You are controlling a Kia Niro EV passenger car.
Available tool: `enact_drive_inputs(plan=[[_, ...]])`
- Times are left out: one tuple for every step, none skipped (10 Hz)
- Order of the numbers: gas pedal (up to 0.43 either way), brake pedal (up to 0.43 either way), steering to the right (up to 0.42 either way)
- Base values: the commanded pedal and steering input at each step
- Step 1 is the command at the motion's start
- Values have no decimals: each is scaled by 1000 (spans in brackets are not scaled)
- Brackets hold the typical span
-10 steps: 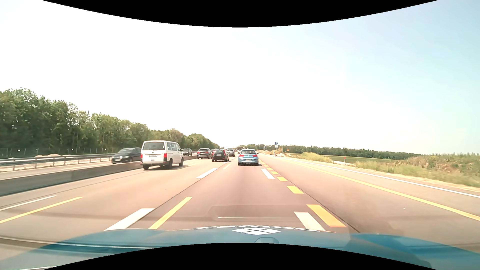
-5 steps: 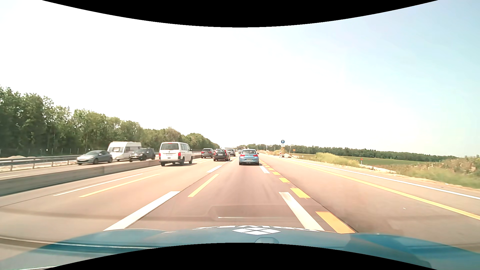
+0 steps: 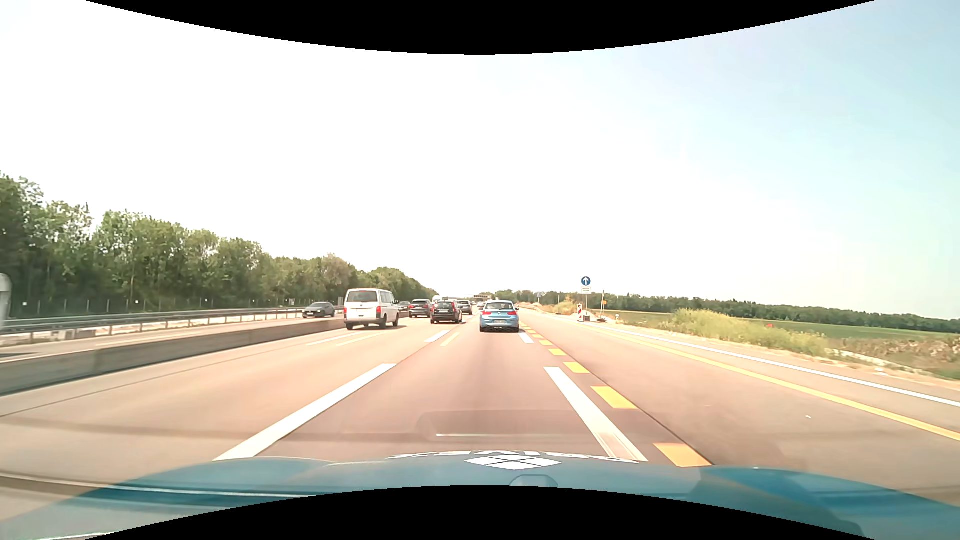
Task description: Follow the waypoints while adhering to traffic rules and regulations
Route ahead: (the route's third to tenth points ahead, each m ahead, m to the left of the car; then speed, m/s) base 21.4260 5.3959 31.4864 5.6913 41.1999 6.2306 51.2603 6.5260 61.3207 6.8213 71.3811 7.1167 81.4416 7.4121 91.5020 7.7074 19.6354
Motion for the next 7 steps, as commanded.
enact_drive_inputs(plan=[[220, 0, -1], [220, 0, -1], [220, 0, -1], [220, 0, -1], [240, 0, -1], [248, 0, -1], [248, 0, -1]])
